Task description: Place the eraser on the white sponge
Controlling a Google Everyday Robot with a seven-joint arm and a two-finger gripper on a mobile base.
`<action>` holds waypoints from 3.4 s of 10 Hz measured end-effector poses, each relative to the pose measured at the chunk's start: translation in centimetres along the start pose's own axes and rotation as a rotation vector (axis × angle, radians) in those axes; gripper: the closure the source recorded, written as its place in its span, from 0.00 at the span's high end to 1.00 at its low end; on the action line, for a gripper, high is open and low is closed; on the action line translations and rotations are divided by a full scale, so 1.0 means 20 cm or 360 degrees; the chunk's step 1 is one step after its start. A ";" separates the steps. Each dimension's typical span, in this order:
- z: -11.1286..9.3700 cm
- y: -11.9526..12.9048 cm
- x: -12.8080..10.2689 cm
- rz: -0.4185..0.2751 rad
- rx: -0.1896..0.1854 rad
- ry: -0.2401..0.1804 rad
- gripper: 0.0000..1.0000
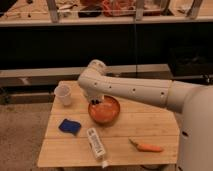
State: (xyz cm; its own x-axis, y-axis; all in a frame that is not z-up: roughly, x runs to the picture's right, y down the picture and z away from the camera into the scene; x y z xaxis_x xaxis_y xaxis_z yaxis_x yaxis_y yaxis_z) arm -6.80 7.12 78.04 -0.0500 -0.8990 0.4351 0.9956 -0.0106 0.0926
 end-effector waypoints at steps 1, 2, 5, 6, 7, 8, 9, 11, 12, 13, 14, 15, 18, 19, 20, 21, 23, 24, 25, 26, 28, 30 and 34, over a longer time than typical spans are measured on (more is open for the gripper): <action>0.00 -0.03 -0.02 -0.0017 0.0002 -0.0007 0.04; 0.01 -0.07 -0.04 -0.0035 0.0009 -0.0014 0.04; 0.00 -0.18 -0.08 -0.0121 0.0023 -0.0033 0.04; 0.01 -0.19 -0.10 -0.0133 0.0033 -0.0038 0.04; 0.03 -0.21 -0.13 -0.0153 0.0045 -0.0042 0.04; 0.04 -0.22 -0.14 -0.0165 0.0050 -0.0042 0.04; 0.04 -0.23 -0.15 -0.0179 0.0055 -0.0044 0.04; 0.04 -0.24 -0.18 -0.0206 0.0066 -0.0052 0.04; 0.04 -0.24 -0.19 -0.0213 0.0074 -0.0055 0.04; 0.07 -0.26 -0.22 -0.0217 0.0084 -0.0057 0.04; 0.09 -0.27 -0.23 -0.0220 0.0088 -0.0058 0.04; 0.10 -0.28 -0.24 -0.0231 0.0095 -0.0060 0.04; 0.16 -0.30 -0.28 -0.0265 0.0115 -0.0077 0.04; 0.17 -0.32 -0.30 -0.0282 0.0120 -0.0080 0.04; 0.18 -0.33 -0.30 -0.0295 0.0126 -0.0083 0.04; 0.19 -0.34 -0.31 -0.0304 0.0130 -0.0089 0.04; 0.22 -0.35 -0.33 -0.0343 0.0141 -0.0100 0.04; 0.23 -0.35 -0.34 -0.0364 0.0145 -0.0101 0.04; 0.24 -0.36 -0.35 -0.0391 0.0149 -0.0104 0.04; 0.26 -0.37 -0.35 -0.0419 0.0154 -0.0108 0.04; 0.29 -0.40 -0.37 -0.0477 0.0163 -0.0115 0.04; 0.31 -0.41 -0.38 -0.0519 0.0171 -0.0129 0.04; 0.34 -0.45 -0.39 -0.0589 0.0182 -0.0155 0.04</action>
State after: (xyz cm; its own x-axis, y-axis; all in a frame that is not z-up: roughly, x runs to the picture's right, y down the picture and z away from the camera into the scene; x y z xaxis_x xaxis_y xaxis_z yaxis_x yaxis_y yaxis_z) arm -15.88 17.27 79.96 -0.4167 -0.7977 0.4359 0.8939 -0.2723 0.3562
